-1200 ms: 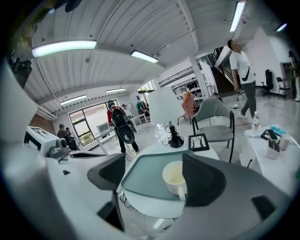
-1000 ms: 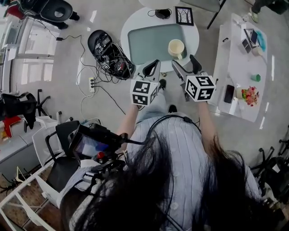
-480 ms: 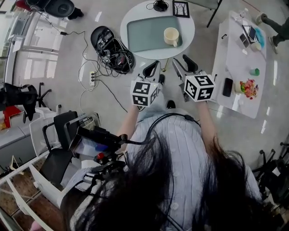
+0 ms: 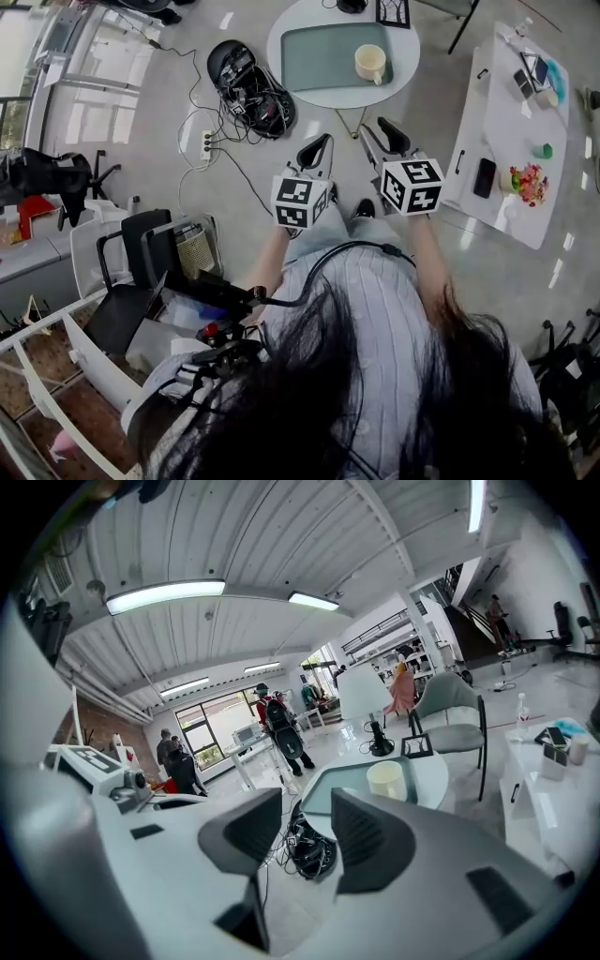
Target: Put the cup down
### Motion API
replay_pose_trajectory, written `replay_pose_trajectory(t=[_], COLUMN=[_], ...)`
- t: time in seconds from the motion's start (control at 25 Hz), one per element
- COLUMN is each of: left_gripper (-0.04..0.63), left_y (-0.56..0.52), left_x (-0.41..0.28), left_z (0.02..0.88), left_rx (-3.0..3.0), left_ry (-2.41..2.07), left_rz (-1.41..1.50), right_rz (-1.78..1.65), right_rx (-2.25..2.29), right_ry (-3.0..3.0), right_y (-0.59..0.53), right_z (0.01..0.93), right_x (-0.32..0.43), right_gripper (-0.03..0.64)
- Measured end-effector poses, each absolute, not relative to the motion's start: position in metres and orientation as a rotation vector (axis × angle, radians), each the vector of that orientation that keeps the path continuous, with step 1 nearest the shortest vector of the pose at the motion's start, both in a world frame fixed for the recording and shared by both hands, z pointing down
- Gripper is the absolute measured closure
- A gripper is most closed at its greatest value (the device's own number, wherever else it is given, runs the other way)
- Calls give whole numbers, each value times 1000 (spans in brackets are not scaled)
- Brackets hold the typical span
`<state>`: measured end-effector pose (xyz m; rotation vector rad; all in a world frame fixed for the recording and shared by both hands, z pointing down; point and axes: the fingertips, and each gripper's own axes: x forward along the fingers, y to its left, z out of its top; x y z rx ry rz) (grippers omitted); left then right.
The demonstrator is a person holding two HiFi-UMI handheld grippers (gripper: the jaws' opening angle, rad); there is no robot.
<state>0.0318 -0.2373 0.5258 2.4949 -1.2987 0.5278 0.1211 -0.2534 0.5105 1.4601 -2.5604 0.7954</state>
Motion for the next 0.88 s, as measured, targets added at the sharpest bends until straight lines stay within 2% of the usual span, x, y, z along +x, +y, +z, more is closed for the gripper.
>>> replay_pose_trajectory(t=[0.48, 0.88], left_gripper=[577, 577], left_y=[-191, -159], left_x=[-20, -64], left_z=[544, 542], left_rx=[2417, 2511], left_ry=[-1326, -1212], left_rz=[602, 578], right_rz=[897, 880], right_rx=[1416, 1559], right_ry=[-2535, -2472], right_y=[-221, -181], right_z=[535, 526], right_x=[81, 39], right_gripper=[454, 480])
